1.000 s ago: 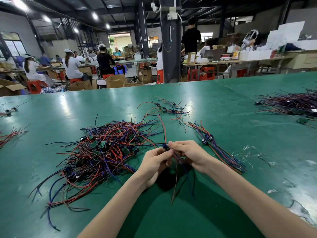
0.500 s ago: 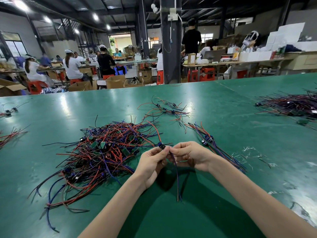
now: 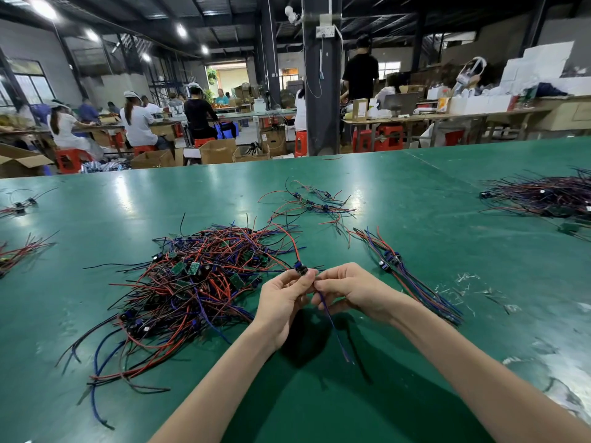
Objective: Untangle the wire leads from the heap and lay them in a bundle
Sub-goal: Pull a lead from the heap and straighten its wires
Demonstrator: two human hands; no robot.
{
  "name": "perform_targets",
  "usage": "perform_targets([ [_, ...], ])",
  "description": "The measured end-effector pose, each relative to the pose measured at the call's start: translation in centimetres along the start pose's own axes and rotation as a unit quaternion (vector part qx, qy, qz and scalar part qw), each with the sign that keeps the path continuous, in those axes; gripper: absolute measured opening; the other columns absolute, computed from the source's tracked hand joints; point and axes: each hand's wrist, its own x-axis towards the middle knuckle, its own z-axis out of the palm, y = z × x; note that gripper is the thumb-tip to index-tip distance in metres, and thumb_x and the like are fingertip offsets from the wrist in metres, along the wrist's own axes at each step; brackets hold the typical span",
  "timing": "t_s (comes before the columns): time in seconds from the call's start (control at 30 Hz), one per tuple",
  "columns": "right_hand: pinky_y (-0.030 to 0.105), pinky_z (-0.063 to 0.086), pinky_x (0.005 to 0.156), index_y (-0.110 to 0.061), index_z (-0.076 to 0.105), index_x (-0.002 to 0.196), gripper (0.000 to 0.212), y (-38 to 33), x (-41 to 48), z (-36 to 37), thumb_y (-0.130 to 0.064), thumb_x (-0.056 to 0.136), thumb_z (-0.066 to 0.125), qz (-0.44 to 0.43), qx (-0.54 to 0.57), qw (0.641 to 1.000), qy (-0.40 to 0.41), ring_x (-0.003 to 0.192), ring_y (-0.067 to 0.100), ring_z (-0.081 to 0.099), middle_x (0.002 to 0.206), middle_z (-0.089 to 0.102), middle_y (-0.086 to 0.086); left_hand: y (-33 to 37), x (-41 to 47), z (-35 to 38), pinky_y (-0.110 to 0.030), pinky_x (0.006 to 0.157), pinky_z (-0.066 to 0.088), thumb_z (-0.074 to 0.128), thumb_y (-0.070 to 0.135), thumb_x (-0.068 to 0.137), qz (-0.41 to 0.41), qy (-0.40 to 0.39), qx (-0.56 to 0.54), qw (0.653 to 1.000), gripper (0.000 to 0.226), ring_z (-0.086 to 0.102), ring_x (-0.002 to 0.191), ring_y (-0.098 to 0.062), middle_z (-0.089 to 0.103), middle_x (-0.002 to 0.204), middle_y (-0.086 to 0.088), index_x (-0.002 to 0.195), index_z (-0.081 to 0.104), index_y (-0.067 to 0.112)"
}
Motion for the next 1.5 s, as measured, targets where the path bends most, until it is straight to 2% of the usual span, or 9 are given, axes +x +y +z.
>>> perform_targets([
  [0.2,0.015,0.051,0.055,-0.01,0.06,0.086,0.025,0.0,0.2,0.7,0.002,0.098,0.042,-0.03,-0.048,0.998,0.007,0.049,0.002,0.058,0.067,0.061,0.003,0.1,-0.3,0.2,-0.024,0.052,0.052,0.067,0.012,0.076,-0.005,0.008,0.03,0.999,0.017,0.056,0.05,-0.016,0.065,0.067,-0.01,0.081,0.068,-0.004],
  [0.33,0.015,0.051,0.057,-0.012,0.06,0.083,0.031,0.0,0.1,0.9,0.008,0.096,0.04,-0.044,-0.061,0.997,0.002,0.05,0.001,0.058,0.062,0.063,-0.004,0.2,-0.4,0.1,-0.03,0.06,0.05,0.067,0.011,0.078,-0.004,0.019,0.046,0.999,0.012,0.053,0.058,-0.021,0.064,0.075,-0.015,0.08,0.069,-0.001],
  [0.6,0.018,0.052,0.053,-0.007,0.06,0.08,0.018,0.3,0.2,1.2,-0.004,0.095,0.051,-0.037,-0.018,0.999,0.032,0.047,0.005,0.057,0.064,0.059,0.007,0.8,-0.5,0.2,-0.022,0.052,0.053,0.064,0.005,0.085,0.003,0.025,0.051,0.998,0.008,0.062,0.056,-0.015,0.068,0.072,-0.01,0.084,0.067,-0.003],
  [0.83,0.018,0.048,0.054,0.013,0.059,0.102,0.019,0.9,0.4,1.5,-0.002,0.097,0.047,-0.053,-0.096,0.994,0.012,0.049,0.003,0.056,0.066,0.06,0.006,1.0,-0.5,0.0,-0.022,0.051,0.051,0.061,0.005,0.087,0.028,0.01,0.106,0.994,0.014,0.059,0.055,-0.016,0.065,0.068,-0.009,0.077,0.065,-0.003],
  [1.03,0.025,0.046,0.058,-0.012,0.057,0.07,0.024,1.0,0.2,2.0,-0.002,0.092,0.056,-0.141,-0.197,0.968,0.061,0.056,0.012,0.055,0.064,0.063,0.004,1.8,-0.5,-0.3,-0.024,0.045,0.051,0.064,0.01,0.083,-0.015,-0.01,0.077,0.997,0.017,0.06,0.047,-0.018,0.066,0.062,-0.011,0.07,0.067,0.0],
  [1.13,0.027,0.045,0.063,-0.013,0.055,0.07,0.022,1.1,0.3,2.1,-0.002,0.088,0.061,-0.19,-0.265,0.941,0.09,0.059,0.009,0.053,0.068,0.065,0.005,2.2,-0.2,-0.6,-0.023,0.048,0.052,0.063,0.011,0.084,-0.037,-0.017,0.062,0.997,0.017,0.065,0.053,-0.017,0.07,0.067,-0.01,0.072,0.071,0.004],
  [1.27,0.021,0.044,0.06,-0.008,0.063,0.075,0.016,1.1,0.3,2.1,-0.002,0.089,0.06,-0.168,-0.214,0.959,0.082,0.054,0.006,0.053,0.065,0.064,-0.001,2.2,-0.2,-0.5,-0.02,0.049,0.051,0.062,0.011,0.086,-0.004,-0.008,0.097,0.995,0.015,0.065,0.056,-0.014,0.07,0.068,-0.009,0.077,0.069,0.001],
  [1.4,0.019,0.046,0.052,0.016,0.062,0.091,0.019,1.0,0.5,2.1,-0.001,0.093,0.054,-0.078,-0.078,0.992,0.055,0.045,0.007,0.053,0.057,0.061,0.002,2.2,-0.2,-0.4,-0.033,0.06,0.049,0.063,0.01,0.085,0.04,0.01,0.121,0.992,0.016,0.057,0.064,-0.023,0.064,0.076,-0.017,0.073,0.07,0.003],
  [1.5,0.017,0.048,0.049,0.01,0.065,0.097,0.017,0.7,0.3,2.1,-0.002,0.094,0.053,-0.04,-0.036,0.998,0.02,0.044,0.006,0.054,0.053,0.061,-0.002,2.3,-0.5,-0.3,-0.031,0.058,0.046,0.067,0.016,0.079,0.046,0.005,0.135,0.99,0.014,0.054,0.063,-0.023,0.063,0.074,-0.015,0.07,0.072,0.006],
])
